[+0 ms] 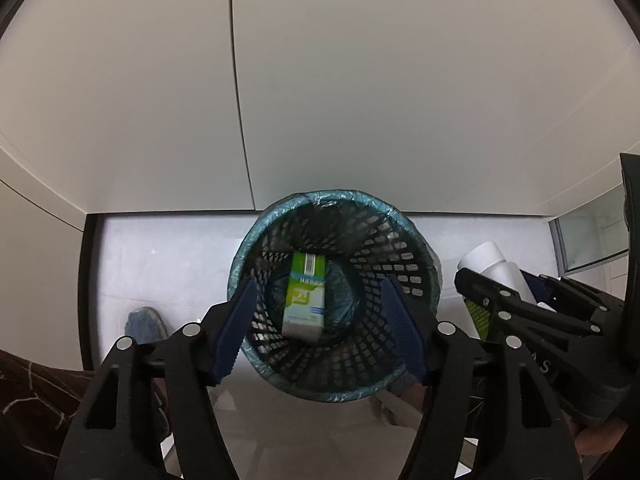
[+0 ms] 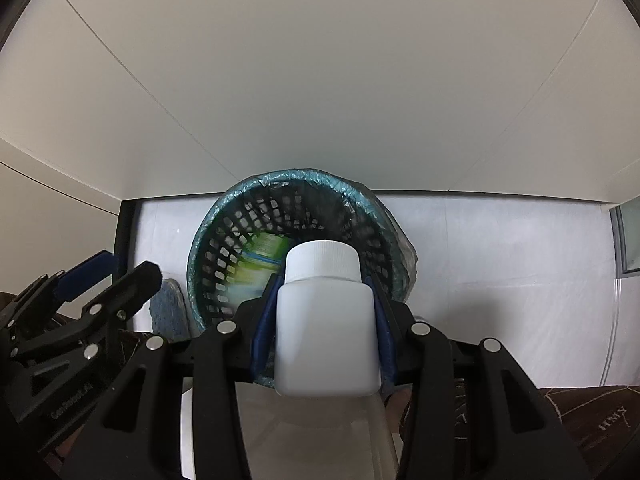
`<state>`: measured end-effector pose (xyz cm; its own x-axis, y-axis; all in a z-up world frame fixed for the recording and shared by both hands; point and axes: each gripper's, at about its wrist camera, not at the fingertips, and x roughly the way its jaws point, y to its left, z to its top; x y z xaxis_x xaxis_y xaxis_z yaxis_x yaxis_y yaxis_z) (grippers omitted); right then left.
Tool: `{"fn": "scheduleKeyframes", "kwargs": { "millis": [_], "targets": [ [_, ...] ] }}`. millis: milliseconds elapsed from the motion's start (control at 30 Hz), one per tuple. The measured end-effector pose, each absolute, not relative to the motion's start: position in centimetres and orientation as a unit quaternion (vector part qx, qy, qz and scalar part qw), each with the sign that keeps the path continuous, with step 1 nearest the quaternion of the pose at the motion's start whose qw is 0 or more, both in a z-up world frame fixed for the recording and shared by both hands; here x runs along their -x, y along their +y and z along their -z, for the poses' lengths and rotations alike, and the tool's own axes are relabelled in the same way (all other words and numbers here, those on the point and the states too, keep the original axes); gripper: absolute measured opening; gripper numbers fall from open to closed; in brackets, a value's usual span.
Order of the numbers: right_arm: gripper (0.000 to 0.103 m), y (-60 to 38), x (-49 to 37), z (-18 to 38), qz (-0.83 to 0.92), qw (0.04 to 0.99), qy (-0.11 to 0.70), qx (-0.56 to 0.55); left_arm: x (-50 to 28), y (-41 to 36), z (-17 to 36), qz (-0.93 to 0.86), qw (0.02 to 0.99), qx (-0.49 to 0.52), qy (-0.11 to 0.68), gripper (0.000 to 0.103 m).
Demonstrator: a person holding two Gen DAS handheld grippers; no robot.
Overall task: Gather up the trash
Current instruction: 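Carry the bottle and box down over the trash bin with both tools, then open the left tool dropping the box while the right tool drops the bottle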
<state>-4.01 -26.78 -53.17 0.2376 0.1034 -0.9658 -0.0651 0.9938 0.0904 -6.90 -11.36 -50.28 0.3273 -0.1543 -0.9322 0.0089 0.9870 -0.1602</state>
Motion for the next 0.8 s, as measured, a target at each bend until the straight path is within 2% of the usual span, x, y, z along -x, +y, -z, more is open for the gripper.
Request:
{"fn": "scheduleKeyframes", "kwargs": {
  "millis": [100, 233, 500, 733, 800],
  "targets": [
    [0.041, -26.9, 4.0, 53.7, -0.058, 0.791, 0.609, -0.014, 7.0, -11.0, 50.0, 0.047, 0.813, 0.068, 0.576, 0.079],
    [0.041, -27.1, 3.4, 55.3, -0.063, 0.787, 0.613, -0.023, 6.9, -10.3, 50.2, 0.051, 0.815, 0.07, 0.574, 0.089],
    [0.041, -26.3, 2.9, 56.7, -0.078, 0.782, 0.618, -0.028, 6.1, -9.5, 53.0, 0.025, 0.8, 0.065, 0.596, 0.095],
    [0.066, -26.4, 2.5, 56.3, -0.072, 0.784, 0.616, -0.03, 6.0, -8.7, 53.4, 0.016, 0.799, 0.066, 0.597, 0.097],
    [0.07, -26.6, 2.5, 56.0, -0.068, 0.786, 0.614, -0.031, 5.9, -8.6, 53.3, 0.016, 0.799, 0.068, 0.597, 0.097]
  ]
}}
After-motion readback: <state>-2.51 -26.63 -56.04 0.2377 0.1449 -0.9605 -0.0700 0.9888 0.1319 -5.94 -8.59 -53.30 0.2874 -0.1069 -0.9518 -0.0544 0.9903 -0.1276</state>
